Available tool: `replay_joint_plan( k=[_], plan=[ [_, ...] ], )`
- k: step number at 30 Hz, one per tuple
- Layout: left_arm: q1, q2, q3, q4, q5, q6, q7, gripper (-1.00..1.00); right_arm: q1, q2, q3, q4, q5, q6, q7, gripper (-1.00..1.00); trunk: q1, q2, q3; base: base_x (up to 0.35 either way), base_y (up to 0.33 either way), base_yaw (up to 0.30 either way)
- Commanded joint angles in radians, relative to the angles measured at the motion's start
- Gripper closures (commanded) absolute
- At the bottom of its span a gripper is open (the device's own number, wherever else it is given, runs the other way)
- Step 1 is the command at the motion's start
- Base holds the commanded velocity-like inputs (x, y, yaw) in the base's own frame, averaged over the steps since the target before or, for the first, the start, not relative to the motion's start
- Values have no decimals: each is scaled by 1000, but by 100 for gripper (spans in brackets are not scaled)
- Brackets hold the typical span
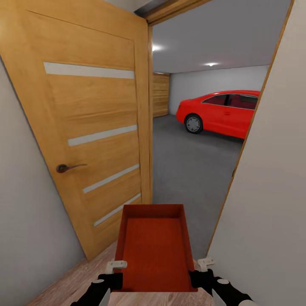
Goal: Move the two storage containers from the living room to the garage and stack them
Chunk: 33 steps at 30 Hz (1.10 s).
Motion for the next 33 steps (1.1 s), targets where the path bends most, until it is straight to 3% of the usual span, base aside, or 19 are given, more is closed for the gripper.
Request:
replay_joint_plan(
  k=[1,21,26,33],
  plan=[
    [-1,47,43,-20,6,7,-2,100,-1,-19,-15,3,11,-5,40,100,1,-2,-2,53,86,-234],
    [-1,47,43,-20,6,7,-2,100,-1,-19,-15,3,11,-5,40,100,1,-2,-2,193,189,-24],
    [-1,47,42,-20,6,7,-2,100,-1,-19,-15,3,11,-5,40,100,1,-2,-2,42,30,-11],
    [-1,47,42,-20,6,7,-2,100,-1,-19,-15,3,11,-5,40,100,1,-2,-2,2,2,-236]
  ],
)
